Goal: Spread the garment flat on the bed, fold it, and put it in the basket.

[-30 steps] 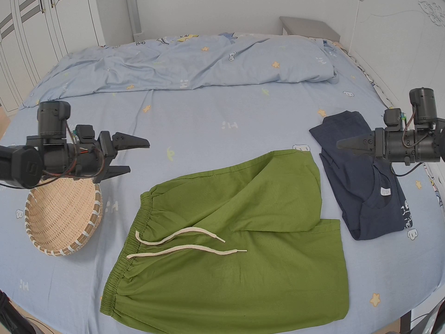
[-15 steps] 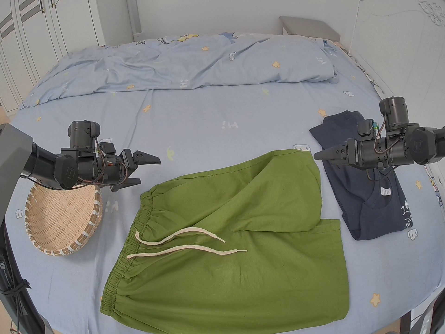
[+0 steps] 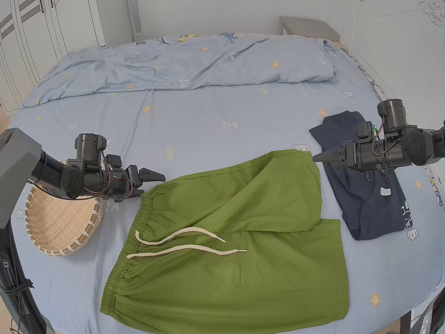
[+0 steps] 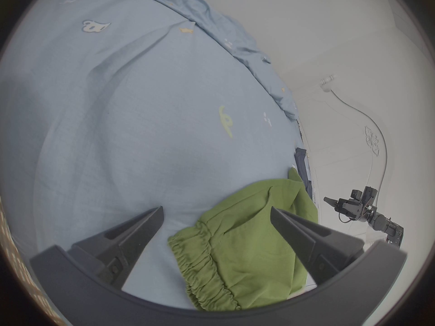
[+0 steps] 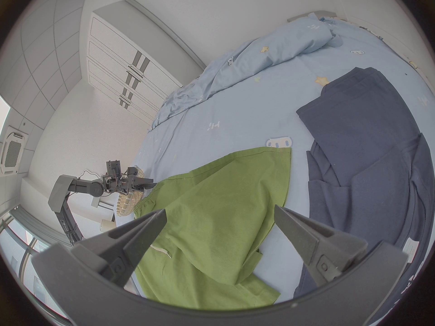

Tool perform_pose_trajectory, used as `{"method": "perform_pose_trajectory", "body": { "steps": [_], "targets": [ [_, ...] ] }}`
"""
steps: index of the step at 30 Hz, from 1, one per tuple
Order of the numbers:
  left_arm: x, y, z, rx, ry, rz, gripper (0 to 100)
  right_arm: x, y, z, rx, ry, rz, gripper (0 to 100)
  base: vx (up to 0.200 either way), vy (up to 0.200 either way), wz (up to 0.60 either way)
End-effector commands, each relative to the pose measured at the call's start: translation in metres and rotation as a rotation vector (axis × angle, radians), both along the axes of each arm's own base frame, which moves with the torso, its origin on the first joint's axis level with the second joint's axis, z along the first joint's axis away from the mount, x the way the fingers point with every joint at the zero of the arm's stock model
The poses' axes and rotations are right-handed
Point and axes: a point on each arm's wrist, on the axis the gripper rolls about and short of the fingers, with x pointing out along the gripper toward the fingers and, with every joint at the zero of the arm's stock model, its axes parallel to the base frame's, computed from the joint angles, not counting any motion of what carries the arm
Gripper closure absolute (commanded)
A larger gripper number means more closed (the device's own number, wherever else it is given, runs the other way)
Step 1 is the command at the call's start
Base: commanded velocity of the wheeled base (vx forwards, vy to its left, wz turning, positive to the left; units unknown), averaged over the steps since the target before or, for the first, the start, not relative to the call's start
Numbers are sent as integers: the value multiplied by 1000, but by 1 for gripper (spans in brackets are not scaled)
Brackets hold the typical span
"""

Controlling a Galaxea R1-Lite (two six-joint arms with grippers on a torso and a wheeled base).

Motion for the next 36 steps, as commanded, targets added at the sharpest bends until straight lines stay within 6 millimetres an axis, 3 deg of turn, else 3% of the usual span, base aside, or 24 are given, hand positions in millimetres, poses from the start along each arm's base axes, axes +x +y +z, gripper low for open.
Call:
{"method": "perform_pose_trajectory", "body": {
  "steps": [1, 14, 22, 29, 36],
  "targets": [
    [-2, -2, -3, 1, 18, -5, 100, 0, 0, 0, 0, -2, 2, 0, 0, 0, 0],
    [1, -1, -2, 1, 4, 2, 100, 0, 1, 0, 0, 0, 3, 0, 0, 0, 0],
    [4, 21, 33, 14, -114, 93, 100, 1, 0, 1, 1, -3, 1, 0, 0, 0, 0],
    [5, 41, 43, 0, -176, 165, 100, 6, 0, -4, 0, 4, -1, 0, 0, 0, 0],
    [3, 45, 51, 2, -198, 175, 100, 16, -4, -10, 1, 12, -15, 0, 0, 0, 0]
  ]
}}
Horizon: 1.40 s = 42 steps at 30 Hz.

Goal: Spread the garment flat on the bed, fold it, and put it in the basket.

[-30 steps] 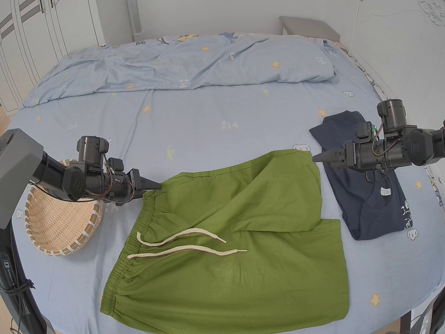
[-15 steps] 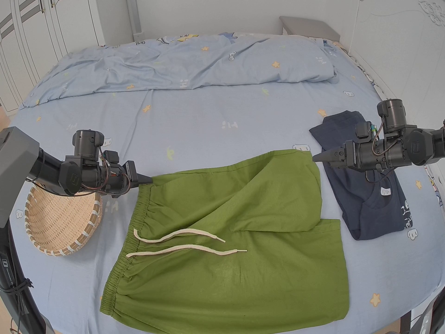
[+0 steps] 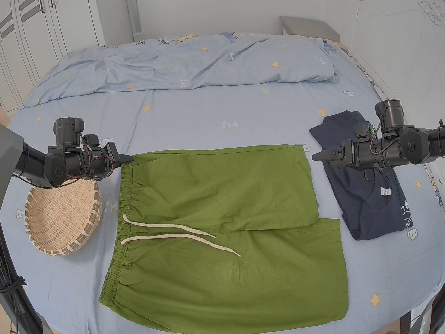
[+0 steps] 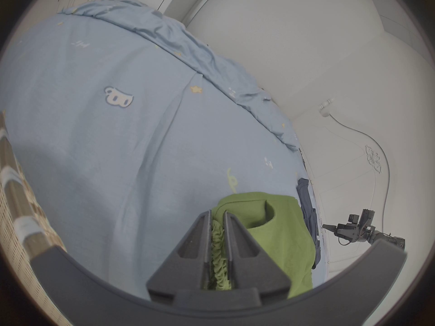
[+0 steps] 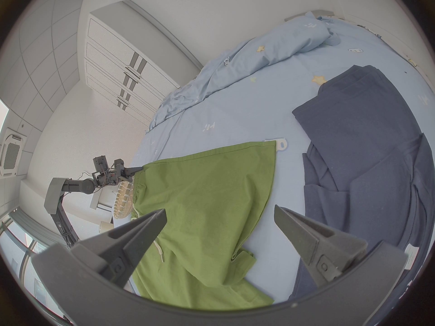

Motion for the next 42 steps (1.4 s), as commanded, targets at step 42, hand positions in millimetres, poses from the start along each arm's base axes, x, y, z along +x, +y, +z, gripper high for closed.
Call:
{"method": "perform_pose_trajectory", "body": {
  "steps": [42],
  "targets": [
    [-9, -7, 19, 6, -53, -18, 100, 128, 33, -79, 68, 16, -5, 0, 0, 0, 0]
  ]
}}
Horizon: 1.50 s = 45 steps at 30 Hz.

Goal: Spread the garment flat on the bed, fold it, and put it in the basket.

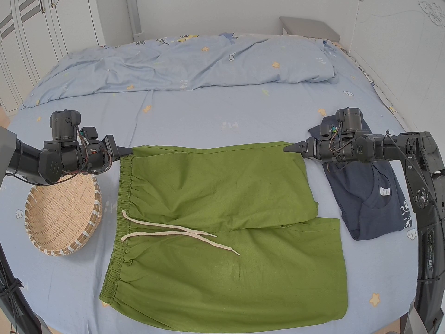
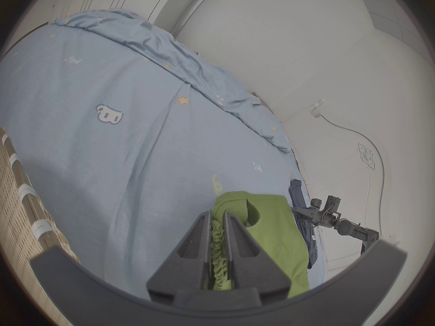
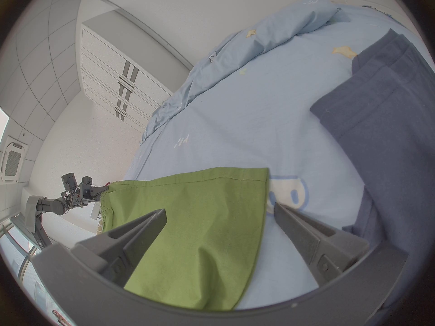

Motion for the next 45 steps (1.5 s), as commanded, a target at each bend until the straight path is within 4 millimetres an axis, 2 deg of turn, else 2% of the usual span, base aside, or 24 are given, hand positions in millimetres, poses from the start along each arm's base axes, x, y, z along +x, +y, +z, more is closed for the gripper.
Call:
{"method": "perform_pose_trajectory", "body": {
  "steps": [1, 7, 8, 14, 24, 27, 28, 33, 37, 45],
  "targets": [
    [1, 0, 0, 0, 0, 1, 100, 1, 5, -9, 7, 35, 2, 0, 0, 0, 0],
    [1, 0, 1, 1, -10, 0, 100, 5, 4, -10, 31, 31, -18, 0, 0, 0, 0],
    [1, 0, 1, 0, -10, 1, 100, 6, 3, -8, 40, 30, -25, 100, 0, 0, 0],
    [2, 1, 0, 0, -12, 2, 100, 10, -2, -12, 54, 34, -44, 100, 0, 0, 0],
    [3, 2, -1, 1, -10, 7, 100, 10, -12, -1, 67, 21, -70, 100, 0, 0, 0],
    [3, 2, 0, 1, -13, 7, 100, 6, -15, 12, 74, 4, -79, 100, 0, 0, 0],
    [3, 1, 0, 1, -12, 4, 100, 3, -17, 23, 76, -11, -81, 100, 0, 0, 0],
    [11, 3, -3, 1, -17, 8, 100, -4, -21, 41, 71, -44, -101, 100, 0, 0, 0],
    [26, 6, 0, 4, -44, 17, 100, -8, -15, 43, 22, -58, -155, 100, 0, 0, 0],
    [34, 8, -6, 5, -47, 23, 100, -7, -3, 40, -17, -151, -220, 100, 0, 0, 0]
  ]
}}
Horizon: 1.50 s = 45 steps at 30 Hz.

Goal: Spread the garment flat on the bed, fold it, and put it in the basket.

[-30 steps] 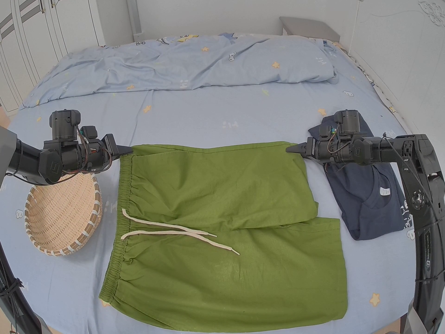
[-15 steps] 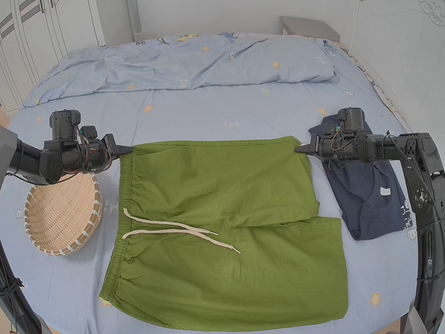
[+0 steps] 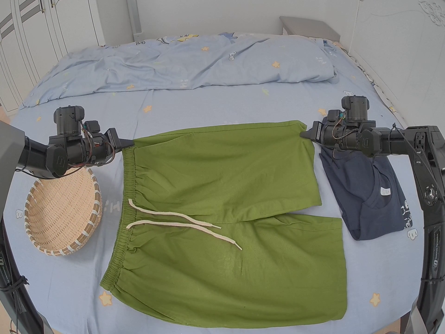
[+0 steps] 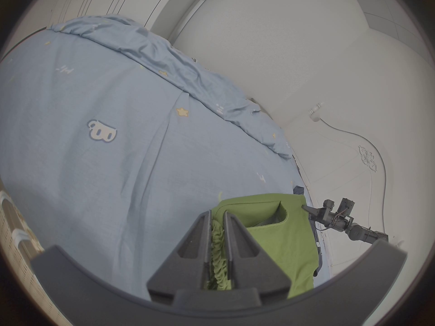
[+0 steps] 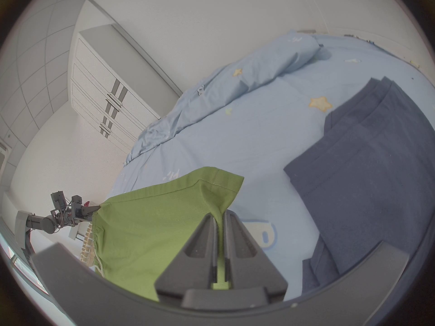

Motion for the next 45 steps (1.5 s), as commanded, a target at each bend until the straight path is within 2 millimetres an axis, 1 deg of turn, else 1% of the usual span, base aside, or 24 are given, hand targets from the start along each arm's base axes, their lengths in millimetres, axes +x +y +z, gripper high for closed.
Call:
{"method": "perform_pose_trajectory", "body": {
  "steps": [1, 3, 6, 9, 11, 14, 18, 24, 25, 26, 32, 37, 40, 41, 43, 45],
  "targets": [
    [8, 2, -7, 0, 7, 5, 100, -4, 6, 1, -6, -20, -5, 100, 0, 0, 0],
    [8, 4, -7, 0, 7, 11, 100, -4, 12, -3, -10, -73, -28, 100, 0, 0, 0],
    [8, 4, -7, 0, 7, 11, 100, -4, 15, -4, -13, -95, -38, 100, 0, 0, 0],
    [8, 14, -6, 0, 4, 32, 100, -4, 17, -4, -24, -115, -65, 100, 0, 0, 0],
    [9, 15, -8, 0, 7, 35, 100, -5, 17, -2, -30, -122, -83, 100, 0, 0, 0],
    [10, 15, -12, -1, 14, 34, 100, -9, 16, 5, -35, -133, -93, 100, 0, 0, 0],
    [14, 14, -19, 0, 27, 30, 100, -10, 16, 3, -39, -126, -92, 100, 0, 0, 0],
    [17, 13, -22, -1, 30, 29, 100, -9, 17, -1, -51, -122, -86, 100, 0, 0, 0],
    [18, 13, -22, 0, 27, 27, 0, -10, 19, -1, -51, -119, -82, 100, 0, 0, 0],
    [19, 13, -22, 0, 27, 27, 0, -9, 19, -2, -52, -118, -82, 0, 0, 0, 0],
    [19, 12, -22, 0, 24, 26, 0, -9, 24, -6, -52, -112, -72, 0, 0, 0, 0],
    [16, 10, -19, 2, 23, 20, 0, -10, 19, -1, -46, -119, -80, 0, 0, 0, 0],
    [8, 1, -7, 3, 5, 4, 0, -13, 14, 9, -37, -131, -93, 0, 0, 0, 0],
    [-1, -2, 3, 5, -12, 2, 0, -18, 6, 16, -32, -135, -107, 0, 0, 0, 0],
    [-8, -4, 11, 7, -22, 0, 0, -24, 0, 20, -29, -128, -117, 0, 0, 0, 0],
    [-23, -14, 26, 0, -43, -22, 0, -43, -10, 28, -14, -94, -138, 0, 0, 0, 0]
  ]
}}
